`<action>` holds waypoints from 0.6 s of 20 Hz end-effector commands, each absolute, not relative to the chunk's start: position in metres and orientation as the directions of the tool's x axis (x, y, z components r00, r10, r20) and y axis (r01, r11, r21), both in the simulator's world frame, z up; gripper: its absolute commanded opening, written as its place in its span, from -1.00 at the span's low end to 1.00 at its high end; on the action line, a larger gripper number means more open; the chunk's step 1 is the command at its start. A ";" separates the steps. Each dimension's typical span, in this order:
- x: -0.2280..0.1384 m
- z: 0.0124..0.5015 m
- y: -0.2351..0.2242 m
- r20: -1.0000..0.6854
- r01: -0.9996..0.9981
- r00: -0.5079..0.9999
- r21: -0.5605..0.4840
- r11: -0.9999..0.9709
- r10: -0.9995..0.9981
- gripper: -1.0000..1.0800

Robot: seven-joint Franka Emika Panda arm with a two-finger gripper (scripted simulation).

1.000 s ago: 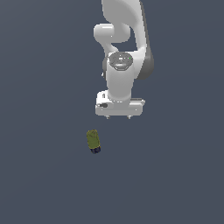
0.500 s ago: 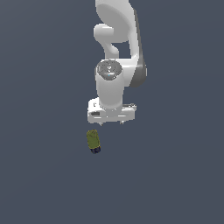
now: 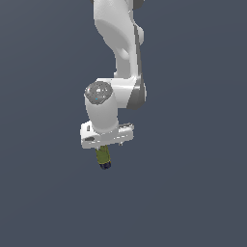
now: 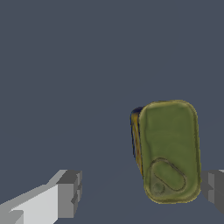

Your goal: Pick up the object and move it to a goal position.

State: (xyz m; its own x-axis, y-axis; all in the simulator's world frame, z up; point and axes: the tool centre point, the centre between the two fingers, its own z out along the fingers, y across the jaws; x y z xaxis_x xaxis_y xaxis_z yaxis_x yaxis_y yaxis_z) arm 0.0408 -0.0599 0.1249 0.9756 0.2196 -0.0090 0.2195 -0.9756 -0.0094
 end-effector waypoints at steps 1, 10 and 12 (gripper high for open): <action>0.046 0.119 -0.071 -0.005 0.250 0.968 -0.006 -0.968 0.250 0.92; 0.055 0.109 -0.093 0.000 0.300 0.954 0.000 -0.954 0.300 0.92; 0.055 0.109 -0.094 0.000 0.301 0.954 0.000 -0.954 0.301 0.92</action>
State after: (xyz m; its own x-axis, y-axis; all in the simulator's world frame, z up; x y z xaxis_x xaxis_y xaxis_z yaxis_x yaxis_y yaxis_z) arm 0.0548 -0.0937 0.1089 0.9547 0.2976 -0.0008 0.2976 -0.9547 -0.0004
